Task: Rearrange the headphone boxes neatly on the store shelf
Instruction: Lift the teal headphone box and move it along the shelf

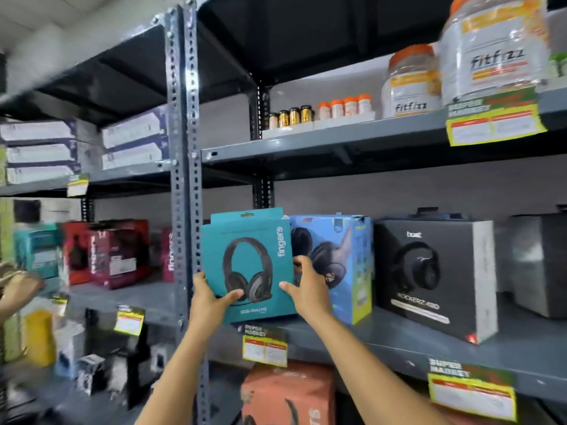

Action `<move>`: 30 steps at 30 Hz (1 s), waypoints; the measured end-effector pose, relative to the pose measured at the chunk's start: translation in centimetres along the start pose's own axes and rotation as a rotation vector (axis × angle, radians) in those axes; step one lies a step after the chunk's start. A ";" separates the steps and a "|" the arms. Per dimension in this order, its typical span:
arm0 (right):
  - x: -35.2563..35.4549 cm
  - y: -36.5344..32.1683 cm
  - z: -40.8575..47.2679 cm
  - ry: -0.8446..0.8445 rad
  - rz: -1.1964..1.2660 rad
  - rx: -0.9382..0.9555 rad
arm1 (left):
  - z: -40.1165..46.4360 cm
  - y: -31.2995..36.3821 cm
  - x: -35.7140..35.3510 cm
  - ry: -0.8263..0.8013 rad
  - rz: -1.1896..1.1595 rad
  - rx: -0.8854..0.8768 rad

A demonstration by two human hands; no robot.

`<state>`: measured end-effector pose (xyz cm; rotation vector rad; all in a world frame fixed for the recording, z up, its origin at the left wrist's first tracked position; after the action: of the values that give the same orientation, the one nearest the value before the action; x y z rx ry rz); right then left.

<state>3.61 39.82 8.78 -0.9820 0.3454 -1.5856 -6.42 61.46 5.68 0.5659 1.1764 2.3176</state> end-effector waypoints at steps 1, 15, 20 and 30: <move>-0.7 0.5 0.3 -0.004 -0.023 -0.017 | 0.4 -0.6 -0.3 -0.020 0.002 0.003; -3.7 3.6 3.2 0.039 -0.129 -0.089 | 5.5 -3.8 -4.1 -0.166 0.067 0.077; -3.7 4.8 3.5 0.013 -0.163 -0.057 | 5.7 -4.3 -5.2 -0.208 0.075 0.056; 1.8 2.3 -1.0 0.087 -0.125 0.065 | -2.2 2.1 -7.7 0.166 0.020 -0.091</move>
<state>4.50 37.26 7.28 -0.9011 0.2947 -1.7460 -1.94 54.55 5.07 0.3608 1.1360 2.4601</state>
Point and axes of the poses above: each hand's wrist, its own z-axis towards the middle knuckle, its own x-axis out of the back of the hand, y = z × x, the point moved 10 cm from there along z, towards the middle knuckle, and after that the axes turned 1 degree about -x, right-handed, at the moved point
